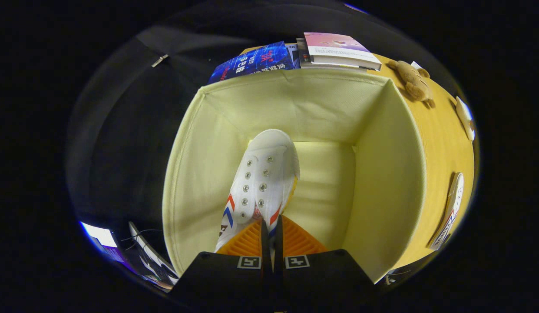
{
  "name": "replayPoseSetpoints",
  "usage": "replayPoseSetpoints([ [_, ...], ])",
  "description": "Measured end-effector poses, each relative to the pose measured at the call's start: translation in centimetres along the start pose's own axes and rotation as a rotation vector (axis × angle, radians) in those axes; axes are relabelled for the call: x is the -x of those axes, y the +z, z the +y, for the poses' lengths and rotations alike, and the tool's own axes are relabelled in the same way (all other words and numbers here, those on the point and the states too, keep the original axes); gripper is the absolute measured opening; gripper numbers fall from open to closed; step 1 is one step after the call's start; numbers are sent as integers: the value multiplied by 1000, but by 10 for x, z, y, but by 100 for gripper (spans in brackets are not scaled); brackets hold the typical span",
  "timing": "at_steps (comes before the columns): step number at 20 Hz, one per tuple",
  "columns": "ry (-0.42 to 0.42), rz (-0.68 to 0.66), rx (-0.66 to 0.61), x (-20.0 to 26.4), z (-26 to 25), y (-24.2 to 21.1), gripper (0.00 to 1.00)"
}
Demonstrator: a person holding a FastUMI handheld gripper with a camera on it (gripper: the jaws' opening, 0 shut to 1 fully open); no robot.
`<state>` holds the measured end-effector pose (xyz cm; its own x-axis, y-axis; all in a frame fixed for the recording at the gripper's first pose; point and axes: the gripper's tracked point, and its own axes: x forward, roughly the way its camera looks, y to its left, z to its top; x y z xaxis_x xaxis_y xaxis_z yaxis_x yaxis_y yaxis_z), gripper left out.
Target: Open the storage box then place both shoes into the box .Put the left shoe in first, then the right shoe, with the right side of both shoes facing outward in a uniform manner.
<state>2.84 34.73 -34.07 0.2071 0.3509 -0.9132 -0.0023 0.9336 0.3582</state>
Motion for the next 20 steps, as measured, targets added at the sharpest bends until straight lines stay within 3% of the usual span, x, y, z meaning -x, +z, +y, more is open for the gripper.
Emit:
replayPoseSetpoints([
  [4, -22, 69, 5, -10, -5, -17, 7],
  [8, 13, 59, 4, -4, 2, -14, 27],
  [10, 17, 46, 12, 3, 2, -10, 33],
  [13, 55, 13, -6, 20, 5, -3, 57],
  [17, 132, -49, -14, 59, 10, 8, 74],
  [20, 222, -170, 30, 100, 11, 27, 81],
])
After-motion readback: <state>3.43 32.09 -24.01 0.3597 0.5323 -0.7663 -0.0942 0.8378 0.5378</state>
